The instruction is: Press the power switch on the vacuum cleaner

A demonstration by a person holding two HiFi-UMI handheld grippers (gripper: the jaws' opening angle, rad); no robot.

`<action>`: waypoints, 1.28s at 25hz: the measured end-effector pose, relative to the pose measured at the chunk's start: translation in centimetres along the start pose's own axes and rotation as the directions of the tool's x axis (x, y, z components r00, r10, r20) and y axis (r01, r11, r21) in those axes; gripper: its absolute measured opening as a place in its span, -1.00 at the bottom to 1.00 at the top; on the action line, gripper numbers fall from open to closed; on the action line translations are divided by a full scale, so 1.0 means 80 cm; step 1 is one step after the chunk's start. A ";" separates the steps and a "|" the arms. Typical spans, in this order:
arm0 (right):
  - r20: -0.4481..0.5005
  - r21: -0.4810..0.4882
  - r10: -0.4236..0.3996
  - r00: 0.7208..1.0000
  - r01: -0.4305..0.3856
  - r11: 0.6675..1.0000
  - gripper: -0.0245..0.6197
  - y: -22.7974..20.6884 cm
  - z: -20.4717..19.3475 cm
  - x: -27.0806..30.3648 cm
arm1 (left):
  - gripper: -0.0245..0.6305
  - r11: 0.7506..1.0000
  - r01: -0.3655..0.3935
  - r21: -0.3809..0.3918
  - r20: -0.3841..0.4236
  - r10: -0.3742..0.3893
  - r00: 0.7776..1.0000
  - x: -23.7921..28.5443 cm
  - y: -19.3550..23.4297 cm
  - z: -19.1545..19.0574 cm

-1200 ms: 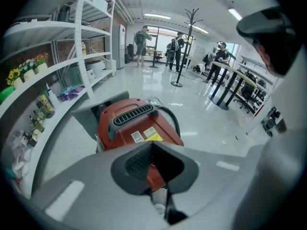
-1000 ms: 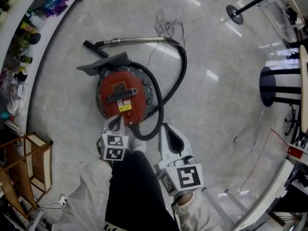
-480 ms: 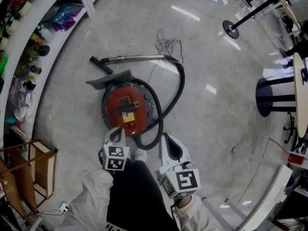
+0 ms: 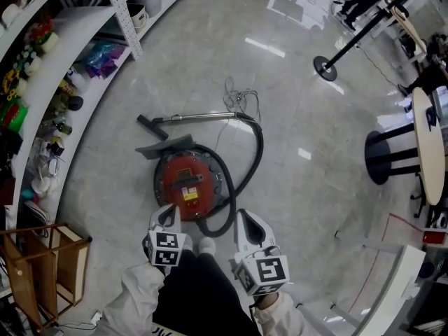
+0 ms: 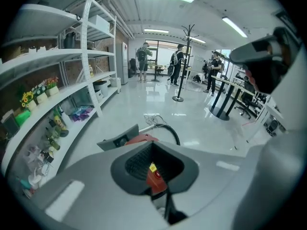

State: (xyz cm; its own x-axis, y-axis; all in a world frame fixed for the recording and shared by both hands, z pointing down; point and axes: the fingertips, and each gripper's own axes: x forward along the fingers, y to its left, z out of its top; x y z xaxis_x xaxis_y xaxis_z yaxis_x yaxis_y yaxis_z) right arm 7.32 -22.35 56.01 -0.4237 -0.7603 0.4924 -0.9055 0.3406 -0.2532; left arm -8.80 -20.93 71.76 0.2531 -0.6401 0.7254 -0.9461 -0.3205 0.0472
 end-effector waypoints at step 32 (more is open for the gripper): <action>0.194 -0.065 0.027 0.981 -0.014 0.998 -0.92 0.029 0.157 -0.048 | -0.93 0.995 -0.102 0.025 0.339 0.087 0.937 -0.182 0.046 0.225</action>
State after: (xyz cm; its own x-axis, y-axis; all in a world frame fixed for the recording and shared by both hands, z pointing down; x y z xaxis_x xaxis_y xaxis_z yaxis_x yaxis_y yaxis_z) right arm 7.14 -25.58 43.01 -0.4347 -0.8437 0.3149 -0.8991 0.3865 -0.2058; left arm -12.32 -25.33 49.02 0.2233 -0.8644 0.4506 -0.9615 -0.2714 -0.0441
